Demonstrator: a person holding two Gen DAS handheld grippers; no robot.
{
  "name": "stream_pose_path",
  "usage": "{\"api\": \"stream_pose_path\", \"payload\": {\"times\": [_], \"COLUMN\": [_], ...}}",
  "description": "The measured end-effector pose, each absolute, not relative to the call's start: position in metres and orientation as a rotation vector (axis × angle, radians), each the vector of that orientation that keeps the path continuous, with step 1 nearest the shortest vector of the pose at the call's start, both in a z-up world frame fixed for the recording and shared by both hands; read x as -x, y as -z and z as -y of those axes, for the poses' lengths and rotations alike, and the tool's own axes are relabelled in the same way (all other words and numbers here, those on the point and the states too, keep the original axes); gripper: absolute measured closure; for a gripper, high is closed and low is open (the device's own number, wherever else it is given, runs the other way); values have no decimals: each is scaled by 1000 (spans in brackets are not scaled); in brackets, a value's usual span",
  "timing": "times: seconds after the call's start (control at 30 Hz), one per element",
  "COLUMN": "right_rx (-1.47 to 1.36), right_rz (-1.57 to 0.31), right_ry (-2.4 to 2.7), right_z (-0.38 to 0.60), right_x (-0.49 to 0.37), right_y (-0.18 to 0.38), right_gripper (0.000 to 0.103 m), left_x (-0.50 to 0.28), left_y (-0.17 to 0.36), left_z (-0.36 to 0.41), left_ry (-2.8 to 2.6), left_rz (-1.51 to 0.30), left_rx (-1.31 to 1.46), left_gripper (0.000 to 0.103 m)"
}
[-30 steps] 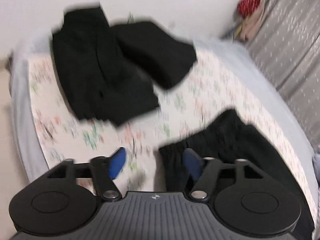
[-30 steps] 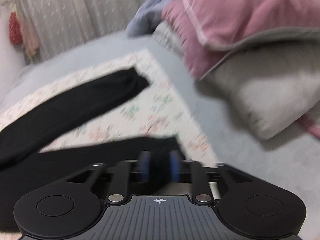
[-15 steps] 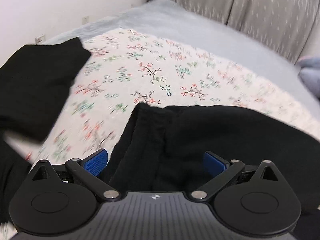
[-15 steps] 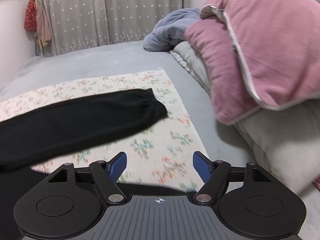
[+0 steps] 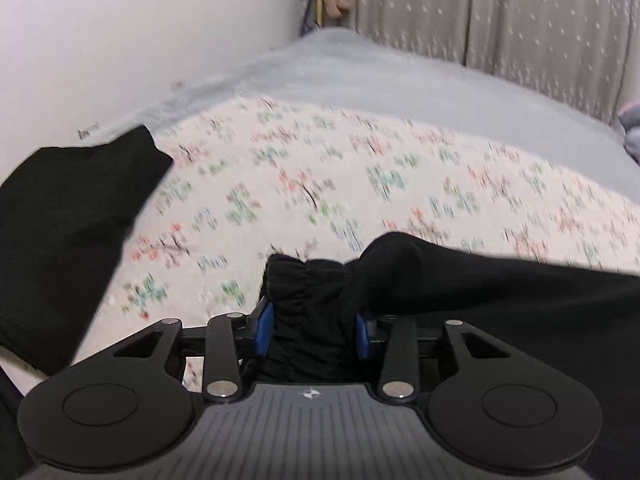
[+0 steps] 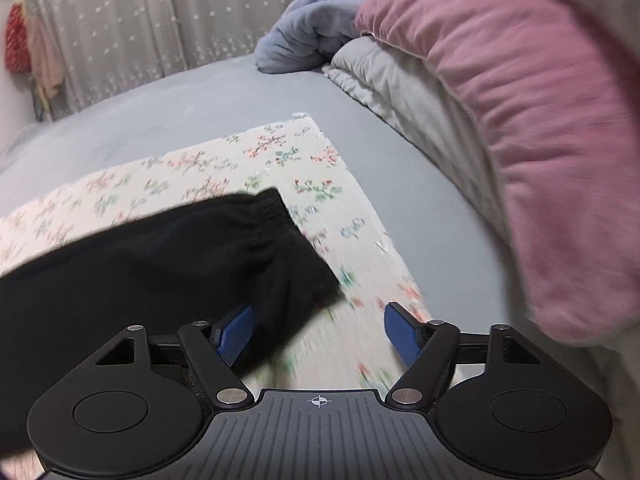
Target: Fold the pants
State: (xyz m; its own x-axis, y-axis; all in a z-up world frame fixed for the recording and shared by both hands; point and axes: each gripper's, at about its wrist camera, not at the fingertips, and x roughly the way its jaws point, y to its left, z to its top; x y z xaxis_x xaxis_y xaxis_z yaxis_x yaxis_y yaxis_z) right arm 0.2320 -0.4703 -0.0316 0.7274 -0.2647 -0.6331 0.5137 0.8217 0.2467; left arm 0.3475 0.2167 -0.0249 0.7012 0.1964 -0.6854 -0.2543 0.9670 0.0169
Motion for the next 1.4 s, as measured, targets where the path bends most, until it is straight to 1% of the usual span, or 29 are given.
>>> {"api": "stream_pose_path", "payload": {"times": [0.03, 0.07, 0.1, 0.23, 0.37, 0.4, 0.47, 0.5, 0.53, 0.57, 0.6, 0.63, 0.7, 0.73, 0.77, 0.8, 0.83, 0.9, 1.0, 1.07, 1.1, 1.13, 1.17, 1.2, 1.23, 1.27, 1.33, 1.37, 1.4], "right_rx": [-443, -450, -450, -305, -290, -278, -245, -231, -220, -214, -222, -238, -228, -179, -116, -82, -68, -89, -130, -139, -142, -131, -98, -58, -14, -2, -10, -14, -26], "right_rz": [-620, -631, -645, -623, -580, -569, -557, -559, -568, -586, -610, -655, -777, -792, -763, -716, -653, -574, -594, -627, -658, -708, -757, -779, -774, -763, -728, -694, -668], "right_ry": [444, 439, 425, 416, 425, 433, 459, 474, 491, 504, 504, 480, 376, 360, 382, 412, 425, 378, 371, 353, 337, 330, 332, 342, 350, 354, 380, 401, 419], "right_z": [472, 473, 471, 442, 429, 425, 420, 420, 421, 424, 429, 435, 442, 441, 440, 440, 441, 445, 458, 464, 465, 465, 463, 459, 454, 453, 455, 457, 462], "right_x": [-240, -247, -253, -260, -249, -245, -238, -234, -230, -227, -226, -228, -234, -236, -237, -238, -239, -248, -287, -311, -323, -335, -345, -350, -353, -354, -350, -349, -348], "right_y": [35, 38, 41, 35, 25, 21, 15, 12, 10, 9, 10, 12, 19, 18, 12, 4, -5, -17, -21, -15, -9, 0, 10, 19, 24, 25, 20, 13, 4], "right_gripper": [60, 74, 79, 86, 89, 90, 90, 90, 90, 90, 89, 85, 79, 67, 53, 16, 1, 1, 4, 14, 31, 61, 76, 79, 81, 81, 83, 83, 83], "left_x": [-350, -353, -354, -362, -369, -371, -371, -370, -370, -370, -369, -367, -365, -365, -365, -368, -371, -378, -391, -401, -406, -410, -413, -416, -416, -416, -415, -414, -414], "left_y": [24, 23, 21, 18, 32, 38, 46, 46, 44, 42, 39, 34, 20, 14, 10, 8, 6, 7, 16, 29, 37, 43, 49, 53, 54, 50, 38, 29, 20], "left_z": [-217, -219, -220, -226, -221, -220, -223, -227, -233, -239, -246, -253, -268, -274, -277, -277, -275, -269, -258, -246, -240, -233, -227, -222, -218, -215, -213, -215, -216], "left_ry": [-261, -271, -285, -323, -274, -231, -175, -149, -127, -120, -124, -134, -138, -135, -138, -146, -164, -179, -139, -97, -85, -84, -84, -83, -83, -101, -127, -134, -188], "left_rz": [-740, -728, -712, -672, -710, -754, -811, -821, -844, -865, -866, -847, -806, -779, -759, -750, -743, -732, -749, -786, -807, -816, -826, -835, -826, -804, -762, -732, -694], "left_rx": [88, 93, 94, 112, 77, 63, 44, 56, 78, 106, 132, 156, 210, 246, 268, 276, 268, 243, 204, 167, 142, 116, 88, 67, 53, 46, 64, 102, 101], "left_gripper": [48, 48, 49, 49, 48, 45, 35, 28, 17, 11, 4, 3, 1, 0, 0, 0, 0, 0, 0, 0, 0, 2, 12, 30, 36, 40, 63, 70, 90]}}
